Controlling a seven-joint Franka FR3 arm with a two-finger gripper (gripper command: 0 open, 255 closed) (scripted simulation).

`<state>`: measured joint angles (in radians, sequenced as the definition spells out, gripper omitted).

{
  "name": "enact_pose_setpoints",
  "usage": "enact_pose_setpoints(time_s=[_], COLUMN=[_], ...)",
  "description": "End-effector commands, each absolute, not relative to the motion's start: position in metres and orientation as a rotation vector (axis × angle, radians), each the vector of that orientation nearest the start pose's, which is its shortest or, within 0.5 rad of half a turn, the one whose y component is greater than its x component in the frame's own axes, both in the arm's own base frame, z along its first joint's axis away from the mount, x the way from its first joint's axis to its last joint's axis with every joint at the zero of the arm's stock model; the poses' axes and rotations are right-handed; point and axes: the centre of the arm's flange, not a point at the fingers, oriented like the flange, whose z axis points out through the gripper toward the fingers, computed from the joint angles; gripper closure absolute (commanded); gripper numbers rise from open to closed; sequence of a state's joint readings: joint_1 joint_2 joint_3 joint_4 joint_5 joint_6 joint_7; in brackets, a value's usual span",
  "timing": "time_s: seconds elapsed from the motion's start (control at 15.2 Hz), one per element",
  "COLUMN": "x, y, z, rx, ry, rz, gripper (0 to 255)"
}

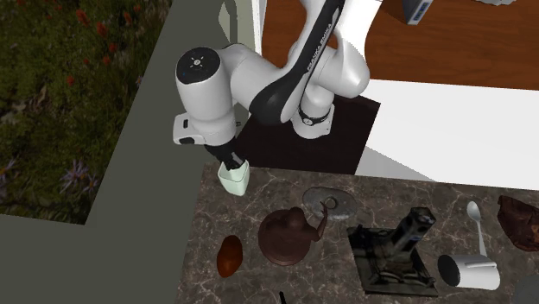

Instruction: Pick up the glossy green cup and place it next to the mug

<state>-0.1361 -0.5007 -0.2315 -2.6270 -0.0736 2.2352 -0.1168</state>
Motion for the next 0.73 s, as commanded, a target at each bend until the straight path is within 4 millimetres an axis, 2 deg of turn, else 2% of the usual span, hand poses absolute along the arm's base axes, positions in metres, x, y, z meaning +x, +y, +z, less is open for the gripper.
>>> enact_pose_setpoints(time_s=[0.0, 0.66], x=[0.364, 0.364], y=[-0.141, -0.141], z=[0.427, 0.480], rx=[-3.097, -3.097], ry=[0.289, 0.289], rz=[-0.169, -0.169], gripper=[255, 255])
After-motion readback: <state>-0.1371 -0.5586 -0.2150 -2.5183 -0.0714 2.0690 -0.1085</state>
